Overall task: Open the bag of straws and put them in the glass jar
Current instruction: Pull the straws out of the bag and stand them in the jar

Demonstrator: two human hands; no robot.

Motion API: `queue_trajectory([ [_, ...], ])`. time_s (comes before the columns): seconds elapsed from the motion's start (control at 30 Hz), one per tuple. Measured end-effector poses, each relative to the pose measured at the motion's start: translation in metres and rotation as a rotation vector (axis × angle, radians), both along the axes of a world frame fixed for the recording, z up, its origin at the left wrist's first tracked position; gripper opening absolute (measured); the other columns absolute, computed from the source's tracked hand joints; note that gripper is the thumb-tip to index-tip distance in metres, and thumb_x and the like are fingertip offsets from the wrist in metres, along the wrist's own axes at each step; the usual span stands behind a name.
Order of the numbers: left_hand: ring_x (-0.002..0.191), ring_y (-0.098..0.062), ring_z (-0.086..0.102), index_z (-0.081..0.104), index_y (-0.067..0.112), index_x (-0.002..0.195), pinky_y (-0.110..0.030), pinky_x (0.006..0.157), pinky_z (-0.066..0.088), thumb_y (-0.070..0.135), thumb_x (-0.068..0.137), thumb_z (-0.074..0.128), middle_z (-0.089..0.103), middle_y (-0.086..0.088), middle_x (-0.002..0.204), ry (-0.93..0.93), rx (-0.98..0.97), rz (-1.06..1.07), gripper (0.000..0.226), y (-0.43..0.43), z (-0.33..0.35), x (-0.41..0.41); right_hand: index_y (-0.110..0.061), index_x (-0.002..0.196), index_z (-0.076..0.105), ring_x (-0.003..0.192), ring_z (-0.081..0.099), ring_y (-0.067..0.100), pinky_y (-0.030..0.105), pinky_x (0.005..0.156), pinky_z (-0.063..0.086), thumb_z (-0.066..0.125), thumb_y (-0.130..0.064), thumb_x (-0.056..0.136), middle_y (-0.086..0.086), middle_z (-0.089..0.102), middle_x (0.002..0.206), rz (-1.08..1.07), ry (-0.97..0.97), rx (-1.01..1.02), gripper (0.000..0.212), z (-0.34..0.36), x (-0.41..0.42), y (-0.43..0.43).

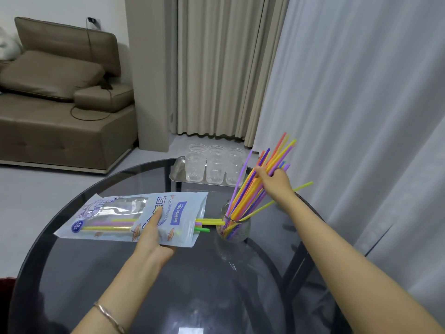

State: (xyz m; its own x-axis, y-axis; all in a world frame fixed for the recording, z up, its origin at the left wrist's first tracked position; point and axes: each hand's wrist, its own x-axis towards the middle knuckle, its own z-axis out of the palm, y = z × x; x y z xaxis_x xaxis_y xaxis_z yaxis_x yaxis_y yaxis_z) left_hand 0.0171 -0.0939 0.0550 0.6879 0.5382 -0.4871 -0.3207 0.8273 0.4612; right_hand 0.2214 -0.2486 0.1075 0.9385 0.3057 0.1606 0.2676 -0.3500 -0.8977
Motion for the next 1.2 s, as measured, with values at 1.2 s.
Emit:
queue_trajectory([
  [1.2,0.048,-0.014,0.069,0.057,0.019,0.086,-0.048,0.057,0.052,0.020,0.087,0.064,0.070,0.000,0.054,-0.016,0.008,-0.003,0.007,-0.003,0.006,-0.010,-0.012,0.119,0.039,0.086,0.050,0.013,0.023,0.074,0.040,0.079,-0.028,0.074,0.003,0.051,0.101,-0.397,-0.406,0.283,0.062,0.003,-0.051,-0.020],
])
